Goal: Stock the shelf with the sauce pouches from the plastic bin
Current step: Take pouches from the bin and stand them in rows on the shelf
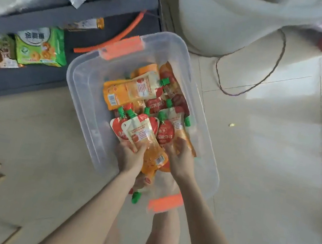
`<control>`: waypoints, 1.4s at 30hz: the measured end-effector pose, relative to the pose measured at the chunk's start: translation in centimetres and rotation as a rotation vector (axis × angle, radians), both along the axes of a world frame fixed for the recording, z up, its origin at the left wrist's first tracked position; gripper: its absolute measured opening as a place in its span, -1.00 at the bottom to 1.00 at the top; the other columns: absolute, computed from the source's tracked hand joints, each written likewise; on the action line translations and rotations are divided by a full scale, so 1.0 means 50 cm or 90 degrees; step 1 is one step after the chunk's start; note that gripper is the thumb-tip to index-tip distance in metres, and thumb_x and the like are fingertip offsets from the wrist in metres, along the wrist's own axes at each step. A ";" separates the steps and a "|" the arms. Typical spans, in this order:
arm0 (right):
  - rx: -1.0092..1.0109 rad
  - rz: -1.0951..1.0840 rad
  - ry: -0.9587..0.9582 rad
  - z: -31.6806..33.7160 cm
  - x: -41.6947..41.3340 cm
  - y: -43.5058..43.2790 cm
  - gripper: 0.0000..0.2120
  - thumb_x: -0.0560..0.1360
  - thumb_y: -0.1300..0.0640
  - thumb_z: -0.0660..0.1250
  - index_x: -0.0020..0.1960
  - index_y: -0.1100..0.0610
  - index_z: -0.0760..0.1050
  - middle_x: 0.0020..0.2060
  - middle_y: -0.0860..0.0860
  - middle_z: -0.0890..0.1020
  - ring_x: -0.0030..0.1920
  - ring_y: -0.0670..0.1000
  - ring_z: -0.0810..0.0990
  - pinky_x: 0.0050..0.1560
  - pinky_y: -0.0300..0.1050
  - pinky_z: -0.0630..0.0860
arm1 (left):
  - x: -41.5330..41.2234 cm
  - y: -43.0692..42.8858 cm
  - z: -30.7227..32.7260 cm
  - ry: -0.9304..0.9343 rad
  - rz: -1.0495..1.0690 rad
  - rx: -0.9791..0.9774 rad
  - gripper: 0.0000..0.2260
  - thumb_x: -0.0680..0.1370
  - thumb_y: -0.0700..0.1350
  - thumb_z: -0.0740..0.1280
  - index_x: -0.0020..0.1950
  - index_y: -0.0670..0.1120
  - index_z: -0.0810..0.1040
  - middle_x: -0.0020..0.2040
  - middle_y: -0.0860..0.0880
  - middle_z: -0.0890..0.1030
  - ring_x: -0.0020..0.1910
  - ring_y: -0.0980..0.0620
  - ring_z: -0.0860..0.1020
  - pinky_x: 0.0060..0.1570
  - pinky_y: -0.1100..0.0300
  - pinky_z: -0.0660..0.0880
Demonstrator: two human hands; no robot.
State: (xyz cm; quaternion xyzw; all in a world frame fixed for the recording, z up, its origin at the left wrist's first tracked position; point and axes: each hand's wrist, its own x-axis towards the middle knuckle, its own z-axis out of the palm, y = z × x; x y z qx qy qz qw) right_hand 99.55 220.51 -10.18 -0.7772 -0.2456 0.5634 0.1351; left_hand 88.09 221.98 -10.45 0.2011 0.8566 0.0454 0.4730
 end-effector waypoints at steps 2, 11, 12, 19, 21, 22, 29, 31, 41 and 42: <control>0.002 0.012 -0.015 -0.037 -0.003 -0.007 -0.60 0.48 -0.03 0.29 0.27 0.10 0.45 0.17 0.03 0.59 0.17 0.05 0.55 0.19 0.03 0.49 | 0.006 -0.007 -0.023 0.022 0.053 0.021 -0.74 0.47 -0.05 0.40 0.00 -0.16 0.41 -0.11 0.00 0.45 -0.03 -0.06 0.48 -0.12 0.14 0.36; -0.028 0.043 -0.087 -0.122 -0.002 0.007 -0.81 0.43 -0.05 0.36 -0.15 0.08 0.55 -0.15 0.07 0.64 -0.05 0.10 0.58 -0.03 0.02 0.54 | -0.009 -0.016 -0.099 0.048 0.089 0.053 -0.63 0.37 0.02 0.50 0.01 -0.16 0.50 -0.06 -0.02 0.56 -0.14 0.02 0.51 -0.11 0.18 0.43; -0.026 0.033 -0.093 -0.123 -0.005 0.005 -0.83 0.42 -0.03 0.38 -0.15 0.08 0.54 -0.14 0.06 0.63 -0.07 0.08 0.58 -0.05 -0.01 0.53 | -0.010 -0.020 -0.099 0.049 0.078 0.060 -0.67 0.38 0.02 0.49 -0.03 -0.15 0.50 -0.08 -0.03 0.57 -0.15 0.02 0.52 -0.12 0.17 0.43; 0.012 -0.063 -0.044 -0.096 -0.008 0.001 -0.89 0.47 0.15 0.36 -0.17 0.14 0.45 -0.16 0.08 0.66 -0.15 0.07 0.62 -0.12 -0.07 0.55 | -0.017 -0.033 -0.064 0.033 0.012 0.114 -0.74 0.47 -0.06 0.41 -0.03 -0.14 0.39 -0.21 0.04 0.50 -0.25 0.05 0.49 -0.26 0.22 0.40; 0.054 -0.077 -0.039 -0.074 0.001 -0.005 -0.89 0.48 0.16 0.35 -0.20 0.12 0.46 -0.22 0.05 0.66 -0.18 0.04 0.63 -0.18 -0.13 0.56 | -0.021 -0.033 -0.045 -0.008 0.007 0.143 -0.79 0.47 -0.10 0.41 -0.01 -0.11 0.43 -0.23 0.09 0.52 -0.27 0.12 0.51 -0.27 0.28 0.45; 0.077 -0.075 -0.036 -0.055 0.007 -0.007 -0.90 0.50 0.17 0.34 -0.20 0.11 0.48 -0.27 -0.01 0.64 -0.23 -0.03 0.61 -0.24 -0.20 0.54 | -0.025 -0.034 -0.032 -0.029 -0.001 0.156 -0.83 0.48 -0.11 0.41 0.01 -0.10 0.49 -0.21 0.08 0.56 -0.25 0.11 0.54 -0.22 0.24 0.50; 0.177 -0.070 0.018 0.125 0.032 -0.002 -0.79 0.52 0.14 0.32 -0.24 0.21 0.55 -0.38 0.01 0.59 -0.32 -0.05 0.51 -0.28 -0.14 0.46 | -0.046 -0.050 0.139 -0.148 0.027 0.228 -0.95 0.55 -0.07 0.31 -0.01 0.01 0.51 -0.16 0.08 0.62 -0.20 0.13 0.59 -0.20 0.22 0.51; 0.215 -0.063 0.035 0.193 0.029 0.004 -0.76 0.53 0.15 0.31 -0.24 0.27 0.51 -0.39 0.04 0.56 -0.33 -0.05 0.48 -0.28 -0.11 0.44 | -0.058 -0.056 0.210 -0.181 0.029 0.263 -0.97 0.56 -0.04 0.28 -0.05 0.03 0.48 -0.16 0.04 0.62 -0.22 0.12 0.58 -0.23 0.24 0.49; 0.331 0.069 0.130 0.582 -0.097 0.035 -0.76 0.60 0.08 0.19 -0.11 0.23 0.47 -0.25 0.13 0.63 -0.25 0.02 0.58 -0.20 0.01 0.56 | -0.169 -0.099 0.608 -0.327 0.218 0.343 -0.94 0.59 0.06 0.18 -0.01 0.21 0.44 -0.17 0.36 0.56 -0.23 0.38 0.54 -0.27 0.36 0.49; 0.336 0.071 0.140 0.613 -0.117 0.036 -0.77 0.61 0.08 0.18 -0.07 0.24 0.48 -0.20 0.16 0.64 -0.21 0.04 0.59 -0.16 0.02 0.57 | -0.188 -0.104 0.638 -0.349 0.256 0.332 -0.90 0.58 0.10 0.18 0.04 0.19 0.45 -0.08 0.30 0.59 -0.16 0.31 0.57 -0.20 0.27 0.52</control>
